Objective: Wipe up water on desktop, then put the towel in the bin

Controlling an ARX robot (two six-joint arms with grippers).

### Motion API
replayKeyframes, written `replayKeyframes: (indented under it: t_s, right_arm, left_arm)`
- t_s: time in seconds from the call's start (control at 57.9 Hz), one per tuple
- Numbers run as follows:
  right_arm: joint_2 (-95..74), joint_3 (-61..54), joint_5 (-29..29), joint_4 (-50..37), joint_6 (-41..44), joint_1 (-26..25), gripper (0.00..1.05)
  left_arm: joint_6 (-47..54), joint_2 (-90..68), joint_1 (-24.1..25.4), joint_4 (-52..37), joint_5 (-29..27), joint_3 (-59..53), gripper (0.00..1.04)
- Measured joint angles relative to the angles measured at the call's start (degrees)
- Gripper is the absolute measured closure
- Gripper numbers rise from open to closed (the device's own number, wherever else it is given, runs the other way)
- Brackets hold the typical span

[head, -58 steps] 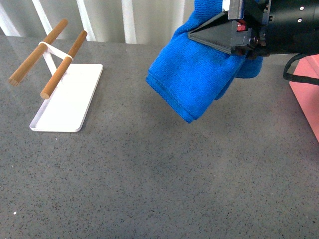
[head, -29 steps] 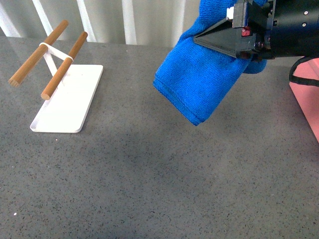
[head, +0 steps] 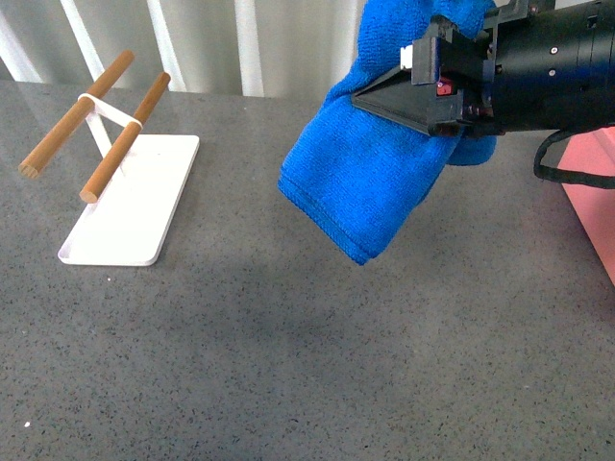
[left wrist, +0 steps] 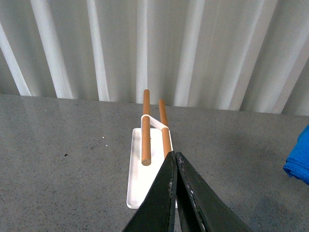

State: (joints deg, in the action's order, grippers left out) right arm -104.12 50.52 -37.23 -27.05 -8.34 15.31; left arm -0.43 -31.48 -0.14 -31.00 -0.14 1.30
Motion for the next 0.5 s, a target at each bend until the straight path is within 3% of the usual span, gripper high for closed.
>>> replayKeyframes:
  t_s: [0.501]
  right_arm:
    - [0.00, 1.40, 1.44, 2.97, 1.68, 0.26, 0.97]
  left_arm:
    - [0.00, 14.58, 0.00, 13.88, 0.00, -0.02, 1.01]
